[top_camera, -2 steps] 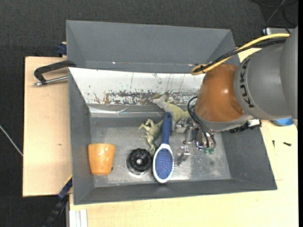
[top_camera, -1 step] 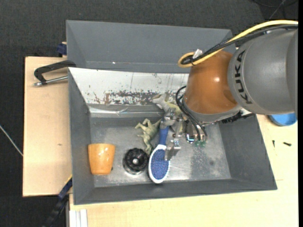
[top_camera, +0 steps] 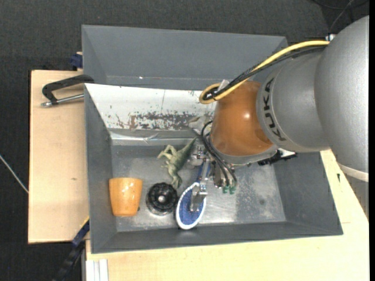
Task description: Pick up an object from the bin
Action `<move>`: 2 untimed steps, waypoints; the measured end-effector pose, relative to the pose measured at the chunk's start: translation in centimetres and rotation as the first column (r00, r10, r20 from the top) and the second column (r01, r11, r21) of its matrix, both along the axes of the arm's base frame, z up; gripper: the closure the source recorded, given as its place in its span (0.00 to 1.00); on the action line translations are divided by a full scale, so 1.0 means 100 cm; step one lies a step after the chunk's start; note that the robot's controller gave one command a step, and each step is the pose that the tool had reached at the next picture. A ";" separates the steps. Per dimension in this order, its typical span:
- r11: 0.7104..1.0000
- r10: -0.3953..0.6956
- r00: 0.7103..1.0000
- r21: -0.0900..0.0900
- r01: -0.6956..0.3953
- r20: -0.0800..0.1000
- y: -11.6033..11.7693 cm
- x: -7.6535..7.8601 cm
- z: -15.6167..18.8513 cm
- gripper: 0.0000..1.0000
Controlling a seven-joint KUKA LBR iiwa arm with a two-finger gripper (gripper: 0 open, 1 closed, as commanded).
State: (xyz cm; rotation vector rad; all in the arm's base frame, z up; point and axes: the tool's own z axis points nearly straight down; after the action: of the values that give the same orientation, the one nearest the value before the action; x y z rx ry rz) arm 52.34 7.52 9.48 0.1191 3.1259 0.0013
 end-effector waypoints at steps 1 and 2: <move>1.000 0.005 1.000 0.002 -0.005 -0.026 0.003 -0.005 0.000 1.00; 0.997 -0.080 0.997 0.002 0.080 -0.002 -0.020 0.000 0.109 1.00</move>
Offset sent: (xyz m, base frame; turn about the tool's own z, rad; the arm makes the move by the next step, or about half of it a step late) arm 0.0000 0.0000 0.0000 0.0000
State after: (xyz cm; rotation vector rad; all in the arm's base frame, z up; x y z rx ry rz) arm 52.29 5.56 20.37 0.2441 3.1210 0.0038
